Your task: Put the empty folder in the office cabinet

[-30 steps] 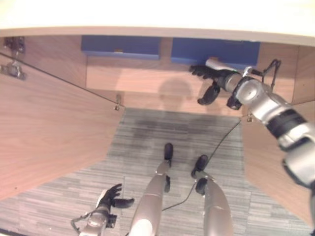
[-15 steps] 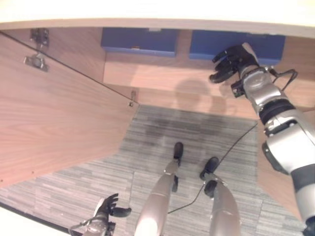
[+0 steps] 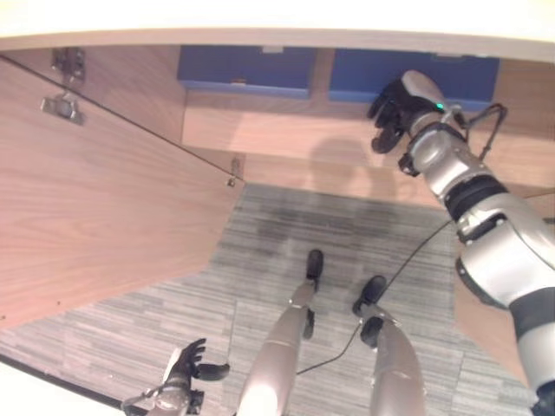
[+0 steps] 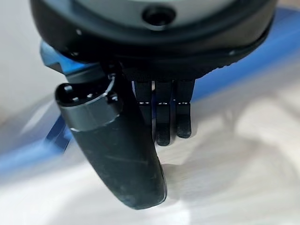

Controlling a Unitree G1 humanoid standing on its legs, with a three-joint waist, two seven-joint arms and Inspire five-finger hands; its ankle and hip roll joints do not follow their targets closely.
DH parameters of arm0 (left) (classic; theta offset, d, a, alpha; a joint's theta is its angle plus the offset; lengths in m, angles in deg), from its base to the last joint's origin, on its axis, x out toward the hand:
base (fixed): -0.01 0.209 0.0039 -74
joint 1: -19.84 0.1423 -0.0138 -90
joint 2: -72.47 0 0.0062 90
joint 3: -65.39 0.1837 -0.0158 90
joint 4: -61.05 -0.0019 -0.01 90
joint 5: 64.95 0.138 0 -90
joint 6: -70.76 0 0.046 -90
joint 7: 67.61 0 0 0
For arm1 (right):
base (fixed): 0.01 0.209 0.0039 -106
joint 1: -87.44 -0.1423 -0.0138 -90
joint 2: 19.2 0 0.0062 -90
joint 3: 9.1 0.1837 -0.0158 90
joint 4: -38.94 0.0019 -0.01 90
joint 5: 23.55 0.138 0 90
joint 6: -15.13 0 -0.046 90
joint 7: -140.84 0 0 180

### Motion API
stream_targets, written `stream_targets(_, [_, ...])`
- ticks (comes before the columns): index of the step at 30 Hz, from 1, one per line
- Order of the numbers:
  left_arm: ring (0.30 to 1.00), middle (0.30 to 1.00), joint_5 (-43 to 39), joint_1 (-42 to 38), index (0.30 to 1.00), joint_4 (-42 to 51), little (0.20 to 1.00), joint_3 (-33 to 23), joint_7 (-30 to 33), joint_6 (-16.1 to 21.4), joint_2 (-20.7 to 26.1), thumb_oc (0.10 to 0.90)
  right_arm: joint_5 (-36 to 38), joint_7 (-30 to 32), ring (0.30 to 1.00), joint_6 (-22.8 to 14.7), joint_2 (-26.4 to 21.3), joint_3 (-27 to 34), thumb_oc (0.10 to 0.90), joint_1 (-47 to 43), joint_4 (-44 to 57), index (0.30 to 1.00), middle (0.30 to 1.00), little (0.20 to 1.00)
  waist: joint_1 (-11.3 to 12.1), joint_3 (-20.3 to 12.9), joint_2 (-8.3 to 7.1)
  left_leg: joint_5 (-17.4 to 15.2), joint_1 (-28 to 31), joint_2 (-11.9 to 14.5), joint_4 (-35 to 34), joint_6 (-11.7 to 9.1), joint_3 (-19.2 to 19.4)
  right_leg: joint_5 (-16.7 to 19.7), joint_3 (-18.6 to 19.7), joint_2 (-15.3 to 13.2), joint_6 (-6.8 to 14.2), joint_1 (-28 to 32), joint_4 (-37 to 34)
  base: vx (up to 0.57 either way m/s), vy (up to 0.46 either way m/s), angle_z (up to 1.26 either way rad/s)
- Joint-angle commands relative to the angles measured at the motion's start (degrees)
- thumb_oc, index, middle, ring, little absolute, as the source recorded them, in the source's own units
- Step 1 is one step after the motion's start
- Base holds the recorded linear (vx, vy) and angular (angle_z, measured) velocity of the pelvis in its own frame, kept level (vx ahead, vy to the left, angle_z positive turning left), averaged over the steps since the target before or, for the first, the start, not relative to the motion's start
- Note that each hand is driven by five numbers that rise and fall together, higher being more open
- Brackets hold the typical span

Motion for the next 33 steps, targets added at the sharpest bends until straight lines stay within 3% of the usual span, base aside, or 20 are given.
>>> stream_targets(1, [0.900, 0.900, 3.83, -0.62, 0.900, -2.04, 0.900, -0.52, 4.04, 0.10, 1.57, 0.800, -16.02, 5.25, 0.900, 2.13, -3.72, -3.50, 0.800, 3.71, 0.92, 0.900, 0.900, 0.900, 1.00, 2.66, -1.43, -7.47, 2.15, -0.46, 3.02, -0.11, 3.24, 3.05, 2.45, 0.43, 5.41, 7.26, -11.52, 0.00, 0.000, 0.00])
stream_targets(6, [0.900, 0.900, 5.56, -0.44, 0.900, -1.31, 0.900, -0.66, 3.15, -0.19, 1.56, 0.800, -20.03, 4.84, 0.900, 2.44, -3.68, -2.93, 0.800, 8.16, 2.90, 0.900, 0.900, 0.900, 0.46, 1.22, -1.88, -7.36, 5.16, -0.36, 1.94, -0.41, 3.45, 3.79, 1.98, 0.65, 5.86, 11.02, -13.93, 0.03, -0.007, 0.01])
stream_targets(10, [0.900, 0.900, 7.13, -0.70, 0.900, -2.91, 0.900, -0.90, 2.69, -0.56, 0.97, 0.800, -21.78, 3.84, 0.900, 2.09, -0.48, -2.71, 0.800, 12.50, 2.04, 0.900, 0.900, 0.900, 0.04, -0.54, -2.47, -6.94, 9.61, -0.16, -0.22, -0.84, 3.82, 4.41, 1.86, 1.25, 6.34, 15.82, -17.11, 0.06, -0.007, 0.03])
stream_targets(17, [0.900, 0.900, 9.99, -1.27, 0.900, -11.57, 0.900, -2.51, 3.04, -2.13, -2.45, 0.800, -21.19, 2.18, 0.900, 1.68, 8.76, 0.16, 0.800, 23.01, -1.79, 0.900, 0.900, 0.900, -1.01, -5.71, -4.60, -5.87, 19.80, 0.70, -6.33, -1.54, 4.42, 5.37, 2.04, 3.24, 6.96, 25.34, -23.33, 0.11, -0.026, -0.06])
stream_targets(19, [0.900, 0.900, 11.20, -1.57, 0.900, -14.57, 0.900, -3.90, 3.20, -2.94, -3.87, 0.800, -19.79, 1.18, 0.900, 0.97, 12.39, 1.93, 0.800, 29.03, -1.76, 0.900, 0.900, 0.900, -1.89, -8.49, -5.79, -4.28, 23.82, 1.27, -8.68, -1.50, 5.39, 6.44, 1.44, 3.75, 6.76, 29.07, -25.66, 0.11, -0.044, -0.05])
stream_targets(20, [0.900, 0.900, 11.21, -1.50, 0.900, -14.60, 0.900, -3.90, 3.19, -2.95, -3.86, 0.800, -19.80, 1.16, 0.900, 0.96, 12.44, 1.90, 0.800, 29.10, -1.77, 0.900, 0.900, 0.900, -1.88, -8.73, -5.80, -5.35, 24.67, 1.33, -9.09, -1.93, 4.90, 5.44, 1.97, 3.96, 7.18, 29.74, -25.78, 0.01, -0.031, -0.04])
stream_targets(22, [0.900, 0.900, 11.93, -1.34, 0.900, -15.47, 0.900, -4.34, 3.32, -3.25, -4.31, 0.800, -18.20, 0.74, 0.900, 0.59, 13.97, 2.95, 0.800, 31.58, -1.51, 0.900, 0.900, 0.900, -2.31, -9.72, -6.21, -4.40, 25.78, 1.52, -9.31, -1.59, 5.57, 6.39, 1.45, 4.05, 6.83, 30.85, -26.45, 0.04, -0.033, -0.07])
stream_targets(28, [0.900, 0.900, 14.78, -1.84, 0.900, -18.92, 0.900, -6.38, 2.71, -4.68, -5.70, 0.800, -9.76, -1.96, 0.900, -1.38, 14.92, 8.70, 0.800, 43.76, -0.71, 0.900, 0.900, 0.900, -4.34, -15.89, -7.88, -5.53, 31.72, 2.01, -10.49, -1.72, 6.13, 5.60, 1.83, 5.27, 6.99, 36.68, -28.28, 0.11, -0.024, -0.04])
stream_targets(31, [0.900, 0.900, 18.77, -2.31, 0.900, -20.44, 0.900, -5.06, 1.86, -5.65, -6.66, 0.800, -3.14, -2.69, 0.900, -2.13, 14.41, 13.59, 0.800, 48.93, 1.10, 0.900, 0.900, 0.900, -6.28, -18.45, -8.32, -6.56, 33.70, 1.97, -10.53, -1.59, 6.81, 5.58, 2.45, 5.47, 7.16, 38.35, -28.70, 0.09, 0.042, -0.04])
stream_targets(33, [0.900, 0.900, 21.44, -3.42, 0.900, -20.26, 0.900, -3.17, 1.03, -6.29, -8.70, 0.800, 6.12, -2.94, 0.900, -3.37, 12.95, 19.83, 0.800, 55.36, 7.15, 0.900, 0.900, 0.900, -8.91, -20.62, -8.59, -7.68, 35.38, 1.99, -10.53, -1.33, 7.70, 5.59, 3.55, 5.62, 7.36, 39.47, -28.82, 0.12, 0.087, -0.18])
